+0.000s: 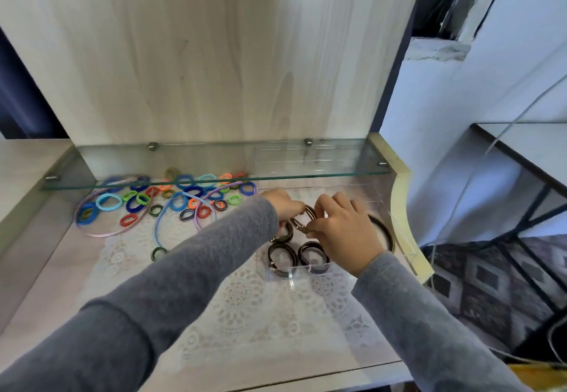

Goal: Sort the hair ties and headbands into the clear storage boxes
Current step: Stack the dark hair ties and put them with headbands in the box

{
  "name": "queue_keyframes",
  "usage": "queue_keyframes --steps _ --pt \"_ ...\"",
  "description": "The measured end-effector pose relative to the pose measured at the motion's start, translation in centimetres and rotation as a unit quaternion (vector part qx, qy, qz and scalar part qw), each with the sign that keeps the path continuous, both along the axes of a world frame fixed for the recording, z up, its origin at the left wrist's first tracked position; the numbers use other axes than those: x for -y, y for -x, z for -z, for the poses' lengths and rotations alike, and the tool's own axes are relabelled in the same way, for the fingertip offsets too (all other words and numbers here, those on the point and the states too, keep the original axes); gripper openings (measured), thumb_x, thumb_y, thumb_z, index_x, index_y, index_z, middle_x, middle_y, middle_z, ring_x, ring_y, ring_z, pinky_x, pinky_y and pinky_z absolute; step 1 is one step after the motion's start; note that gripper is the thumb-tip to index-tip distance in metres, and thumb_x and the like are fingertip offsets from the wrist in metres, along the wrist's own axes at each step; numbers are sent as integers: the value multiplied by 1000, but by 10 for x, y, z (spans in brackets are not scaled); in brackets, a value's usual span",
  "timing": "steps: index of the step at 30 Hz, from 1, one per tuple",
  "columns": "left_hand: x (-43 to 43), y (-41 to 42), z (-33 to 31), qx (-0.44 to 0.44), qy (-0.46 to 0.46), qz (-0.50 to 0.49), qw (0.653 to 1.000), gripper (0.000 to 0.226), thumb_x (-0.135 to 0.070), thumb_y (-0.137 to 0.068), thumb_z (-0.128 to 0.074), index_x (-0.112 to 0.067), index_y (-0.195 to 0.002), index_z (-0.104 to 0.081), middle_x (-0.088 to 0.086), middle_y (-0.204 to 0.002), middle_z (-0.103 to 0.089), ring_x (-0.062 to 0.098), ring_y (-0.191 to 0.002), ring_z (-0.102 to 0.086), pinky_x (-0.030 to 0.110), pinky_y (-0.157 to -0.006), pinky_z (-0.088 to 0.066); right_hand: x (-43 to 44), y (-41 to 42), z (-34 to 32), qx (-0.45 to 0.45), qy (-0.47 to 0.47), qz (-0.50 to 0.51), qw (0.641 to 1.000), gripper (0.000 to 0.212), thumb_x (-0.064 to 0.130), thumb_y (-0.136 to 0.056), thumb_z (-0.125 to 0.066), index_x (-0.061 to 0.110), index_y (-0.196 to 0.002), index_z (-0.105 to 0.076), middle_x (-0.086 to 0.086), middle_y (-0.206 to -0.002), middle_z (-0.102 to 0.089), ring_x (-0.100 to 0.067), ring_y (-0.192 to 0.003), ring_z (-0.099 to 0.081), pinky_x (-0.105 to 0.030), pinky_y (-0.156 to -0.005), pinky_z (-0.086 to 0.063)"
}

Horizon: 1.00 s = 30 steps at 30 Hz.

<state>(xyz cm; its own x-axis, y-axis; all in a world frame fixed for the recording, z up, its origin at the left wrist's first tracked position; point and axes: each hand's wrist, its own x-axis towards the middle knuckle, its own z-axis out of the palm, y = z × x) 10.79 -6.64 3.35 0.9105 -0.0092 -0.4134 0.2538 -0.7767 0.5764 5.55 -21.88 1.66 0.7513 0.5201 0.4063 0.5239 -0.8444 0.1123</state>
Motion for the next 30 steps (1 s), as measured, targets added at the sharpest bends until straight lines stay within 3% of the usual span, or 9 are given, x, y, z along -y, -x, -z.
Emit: queue_keyframes --steps 4,8,12,17,24,26,28,30 --pt "3 -5 -2 61 -101 40 992 26 -37 -87 -52 -16 -74 -59 0 -64 -56 19 -65 -54 25 -52 -37 4 -9 4 -15 -9 11 1000 16 31 -57 -87 28 -67 -74 3 -77 -52 -24 -72 -51 -34 -60 -37" --pt "6 -9 3 91 -154 60 982 24 -36 -84 -60 -15 -90 -68 2 -86 -67 19 -82 -62 28 -63 -47 7 -15 8 -33 2 20 999 17 28 -55 -88 30 -65 -74 3 -76 -52 -24 -71 -51 -34 -59 -37" --pt "11 -10 9 114 -181 63 975 23 -33 -82 -61 -16 -96 -66 2 -93 -66 21 -87 -62 30 -73 -51 7 -17 12 -51 11 16 999 19 31 -52 -88 32 -62 -72 3 -75 -52 -25 -70 -51 -34 -59 -36" --pt "12 -11 14 136 -194 68 969 23 -36 -80 -63 -16 -92 -64 2 -90 -64 22 -84 -61 29 -65 -45 6 -23 12 -72 10 24 997 21 31 -49 -89 35 -62 -73 5 -73 -53 -24 -69 -52 -33 -58 -36" --pt "12 -3 16 172 -204 76 961 32 -48 -81 -60 -17 -75 -61 -1 -70 -56 21 -75 -59 29 -59 -43 3 -28 13 -98 13 42 994 26 33 -43 -92 37 -60 -72 7 -70 -54 -22 -68 -53 -34 -57 -39" --pt "10 0 16 171 -185 68 965 36 -49 -82 -57 -15 -79 -68 1 -72 -63 20 -74 -61 30 -61 -49 3 -29 11 -111 17 48 992 21 34 -51 -90 36 -65 -74 6 -75 -55 -23 -75 -53 -34 -62 -36" --pt "8 4 18 180 -168 55 968 37 -46 -85 -52 -16 -83 -73 1 -79 -69 20 -76 -63 30 -65 -51 3 -28 8 -118 17 45 992 12 34 -70 -79 34 -82 -75 5 -90 -57 -25 -91 -50 -36 -73 -31" --pt "6 10 19 201 -168 48 964 30 -42 -88 -48 -22 -91 -70 -3 -90 -69 18 -82 -62 30 -66 -49 3 -27 5 -147 42 46 987 16 37 -83 -66 34 -97 -73 6 -105 -53 -23 -105 -43 -36 -83 -30"
